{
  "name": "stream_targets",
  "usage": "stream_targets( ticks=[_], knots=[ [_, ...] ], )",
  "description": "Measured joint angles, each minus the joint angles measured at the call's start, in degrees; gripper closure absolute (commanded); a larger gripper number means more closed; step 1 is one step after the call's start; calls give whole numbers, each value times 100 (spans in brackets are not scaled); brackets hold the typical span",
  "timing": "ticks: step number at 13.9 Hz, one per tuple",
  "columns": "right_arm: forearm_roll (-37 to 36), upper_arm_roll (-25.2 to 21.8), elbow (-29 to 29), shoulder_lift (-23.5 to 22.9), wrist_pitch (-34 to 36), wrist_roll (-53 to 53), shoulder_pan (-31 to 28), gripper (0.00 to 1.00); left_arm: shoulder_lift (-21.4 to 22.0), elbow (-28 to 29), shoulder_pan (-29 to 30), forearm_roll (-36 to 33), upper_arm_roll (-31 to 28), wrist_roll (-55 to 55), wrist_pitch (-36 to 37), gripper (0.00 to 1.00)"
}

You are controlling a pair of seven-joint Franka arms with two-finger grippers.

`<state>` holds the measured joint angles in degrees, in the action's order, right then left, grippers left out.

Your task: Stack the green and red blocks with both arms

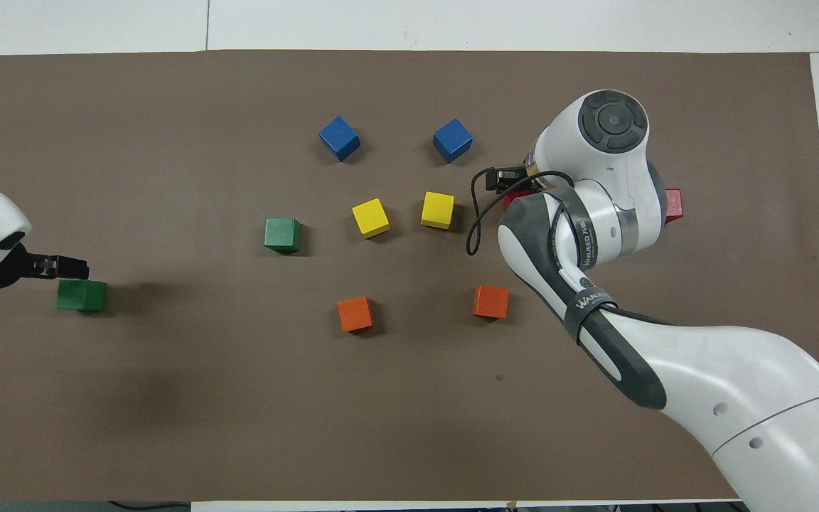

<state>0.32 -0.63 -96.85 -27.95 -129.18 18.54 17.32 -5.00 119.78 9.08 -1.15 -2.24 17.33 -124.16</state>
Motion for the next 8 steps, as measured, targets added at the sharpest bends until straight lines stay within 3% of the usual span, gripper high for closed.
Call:
stream_targets(
  ticks=[1, 2, 3, 4, 6, 8],
  knots=[
    [0, 0, -128, 0, -142, 0, 1, 0, 9, -331, -112, 3, 23, -53, 306, 0],
    [0, 1, -234, -2, -242, 1, 3, 8, 2, -669, -307, 4, 36, -257, 648, 0],
    [0, 1, -315, -3, -295, 1, 6, 43, -34, -998, -577, 6, 49, -570, 950, 0],
    [0, 3, -361, -2, -316, 1, 8, 95, -90, -1275, -866, 51, 66, -878, 1151, 0],
    [1, 1, -363, 20, -214, 1, 6, 100, -257, -1653, -1446, 254, 90, -1371, 1322, 0],
    [-2, -17, -115, 177, 485, -22, -64, 100, -467, -1782, -1837, 398, 99, -1590, 1306, 0]
  ],
)
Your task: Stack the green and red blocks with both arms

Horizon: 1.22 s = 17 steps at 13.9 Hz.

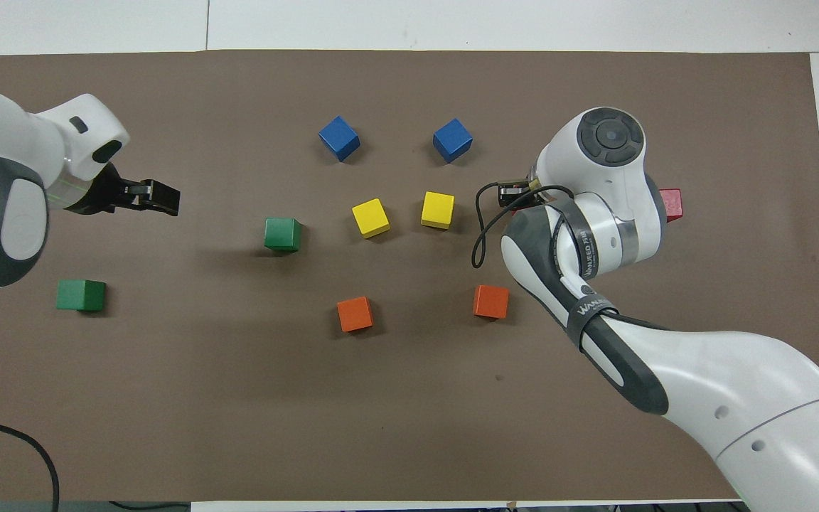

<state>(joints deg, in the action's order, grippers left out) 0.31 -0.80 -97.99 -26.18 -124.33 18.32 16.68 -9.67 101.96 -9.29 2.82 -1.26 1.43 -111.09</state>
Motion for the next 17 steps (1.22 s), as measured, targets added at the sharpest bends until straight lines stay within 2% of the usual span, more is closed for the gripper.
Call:
stream_targets(
  ticks=[2, 4, 6, 9, 17],
  knots=[
    [-2, -17, 558, 247, 993, -434, -288, 100, -272, -85, -346, 129, 0, -132, -150, 0],
    [-1, -26, 812, 458, 1396, -1141, -838, 100, -546, -111, -612, 155, 5, -305, -381, 0],
    [1, -32, 797, 470, 1399, -1636, -1328, 100, -797, -115, -828, 187, 2, -515, -625, 0],
    [1, -32, 697, 374, 1192, -2036, -1689, 100, -1093, -118, -1090, 191, 4, -788, -939, 0],
    [0, -34, -137, 396, 229, -2114, -1841, 100, -1404, 118, -1328, 147, -9, -805, -1285, 0]
  ],
)
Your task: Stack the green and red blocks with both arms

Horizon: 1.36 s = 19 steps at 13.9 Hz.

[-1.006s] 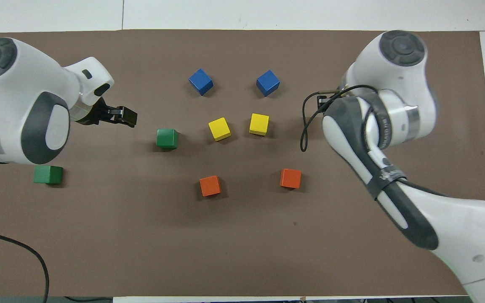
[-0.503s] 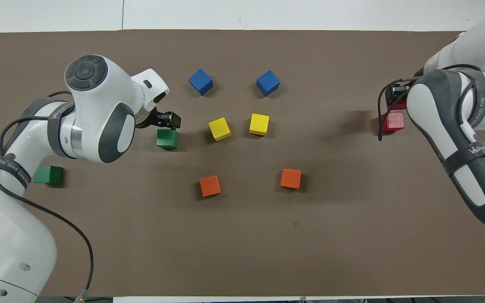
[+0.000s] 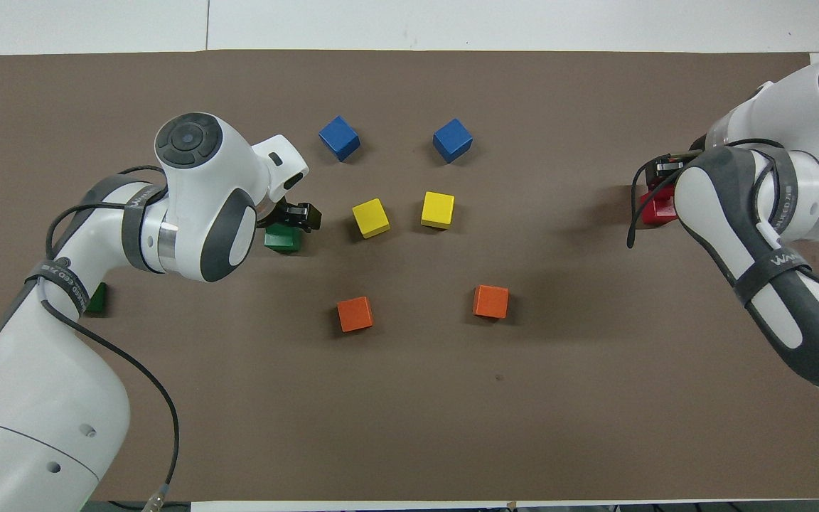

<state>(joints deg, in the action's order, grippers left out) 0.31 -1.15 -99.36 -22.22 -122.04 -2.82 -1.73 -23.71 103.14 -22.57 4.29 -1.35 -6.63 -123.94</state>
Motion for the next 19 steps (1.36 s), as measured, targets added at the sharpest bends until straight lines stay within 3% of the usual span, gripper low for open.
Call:
stream_targets(
  ticks=[3, 4, 5, 7, 15, 17, 19],
  knots=[
    [0, 0, -126, 67, -27, -8, -95, 100, 0, 156, -47, -2, -4, -3, -120, 0],
    [0, 0, -160, 93, -27, -13, -111, 100, 0, 185, -47, -2, -10, -29, -164, 8],
    [0, 1, -195, 115, -27, -13, -112, 100, 1, 226, -47, -2, -14, -73, -252, 36],
    [0, 6, -274, 150, -27, -13, -112, 100, 1, 304, -47, -2, -16, -122, -348, 100],
    [0, 38, -430, 263, -9, -13, -109, 100, 109, 208, 3, -4, -133, -149, -51, 100],
    [0, 43, -473, 295, -8, -13, -107, 100, 446, 24, 314, -13, -167, -60, 580, 100],
    [0, 44, -489, 306, -9, -13, -107, 100, 1076, -19, 886, -28, -187, 499, 1400, 100]
  ],
)
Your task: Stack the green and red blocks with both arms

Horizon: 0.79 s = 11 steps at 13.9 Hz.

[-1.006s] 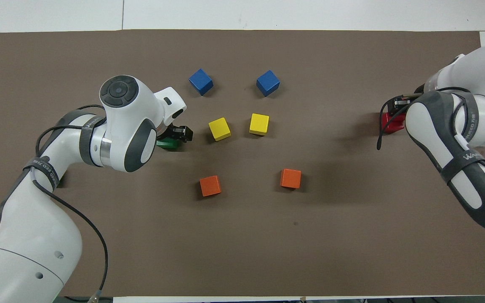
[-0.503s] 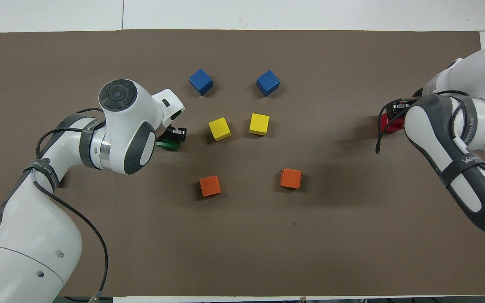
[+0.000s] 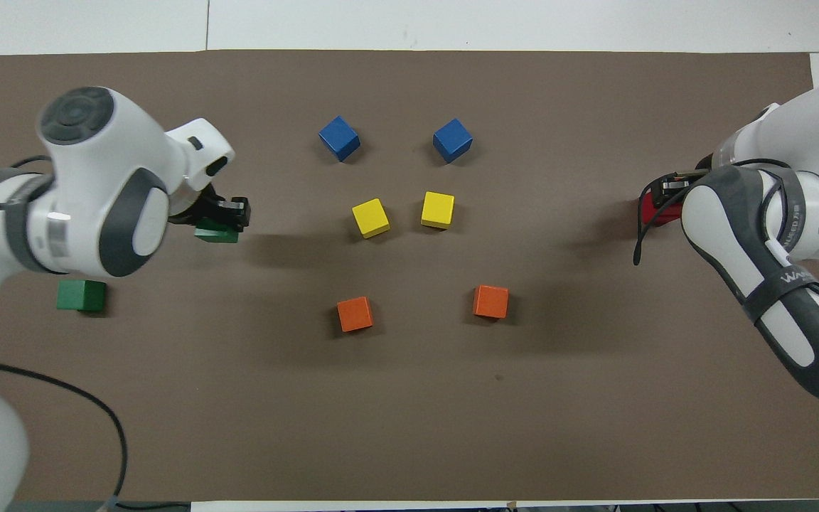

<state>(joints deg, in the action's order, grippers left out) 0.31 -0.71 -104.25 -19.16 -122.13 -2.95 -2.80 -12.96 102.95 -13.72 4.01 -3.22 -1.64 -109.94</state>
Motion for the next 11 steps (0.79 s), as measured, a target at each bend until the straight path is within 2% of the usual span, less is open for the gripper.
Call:
stream_targets(
  ticks=[1, 2, 3, 6, 9, 11],
  knots=[
    [0, 0, -1, 1, -2, 0, 0, 69, 288, 15, 305, -6, -9, 278, 305, 100],
    [0, 0, -3, 1, -6, 0, 0, 5, 538, 45, 606, -16, -16, 557, 569, 100],
    [0, 0, -4, 1, -9, 0, 0, 0, 716, 96, 878, -24, -22, 870, 730, 100],
    [0, 3, -28, 0, -10, 0, 8, 0, 913, 384, 1606, -77, -44, 1769, 773, 100],
    [0, 7, -20, 4, -10, -1, 15, 0, 1045, 1122, 2137, -229, -53, 2324, 19, 100],
    [0, 45, 105, 117, 188, -1, 32, 0, 1168, 1677, 2244, -237, -51, 2411, -599, 100]
  ],
)
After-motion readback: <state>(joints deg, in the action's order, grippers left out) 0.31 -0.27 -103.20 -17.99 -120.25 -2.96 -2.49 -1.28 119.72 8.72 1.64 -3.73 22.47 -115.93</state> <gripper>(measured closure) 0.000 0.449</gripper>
